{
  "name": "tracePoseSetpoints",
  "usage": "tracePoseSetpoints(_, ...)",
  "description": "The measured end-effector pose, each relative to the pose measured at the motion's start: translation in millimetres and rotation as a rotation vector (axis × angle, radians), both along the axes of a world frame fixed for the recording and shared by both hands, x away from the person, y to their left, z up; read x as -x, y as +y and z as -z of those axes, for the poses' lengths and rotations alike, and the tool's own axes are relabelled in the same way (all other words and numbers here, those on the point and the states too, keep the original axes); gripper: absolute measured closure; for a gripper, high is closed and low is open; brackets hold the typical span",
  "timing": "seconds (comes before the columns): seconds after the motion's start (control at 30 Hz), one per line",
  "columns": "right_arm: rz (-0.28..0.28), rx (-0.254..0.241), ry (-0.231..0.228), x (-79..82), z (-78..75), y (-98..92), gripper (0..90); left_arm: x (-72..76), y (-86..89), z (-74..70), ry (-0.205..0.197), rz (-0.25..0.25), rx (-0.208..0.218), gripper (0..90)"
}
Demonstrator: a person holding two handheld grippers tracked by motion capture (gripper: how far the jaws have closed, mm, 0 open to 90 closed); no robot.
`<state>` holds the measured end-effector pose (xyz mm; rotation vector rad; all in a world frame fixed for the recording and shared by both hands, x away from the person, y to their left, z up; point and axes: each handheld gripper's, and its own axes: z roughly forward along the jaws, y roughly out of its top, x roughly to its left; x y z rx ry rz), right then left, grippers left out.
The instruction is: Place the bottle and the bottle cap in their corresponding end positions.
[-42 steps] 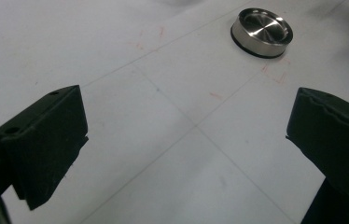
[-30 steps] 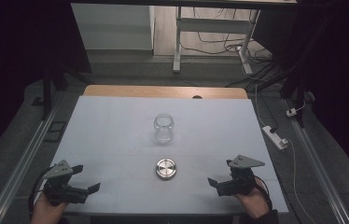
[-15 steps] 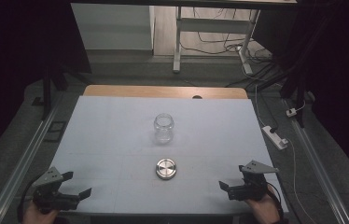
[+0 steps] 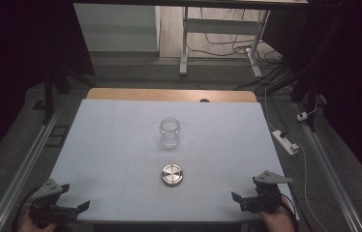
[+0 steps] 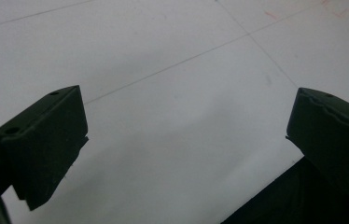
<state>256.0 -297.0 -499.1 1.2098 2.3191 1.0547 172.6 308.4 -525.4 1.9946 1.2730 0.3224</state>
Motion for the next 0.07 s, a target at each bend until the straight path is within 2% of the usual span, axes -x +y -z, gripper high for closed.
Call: tracePoseSetpoints(0.07,0.001,0.001,0.002,0.1,0.3,0.0,0.0,-0.8,0.7,0.0,0.004,0.000,0.007,0.0)
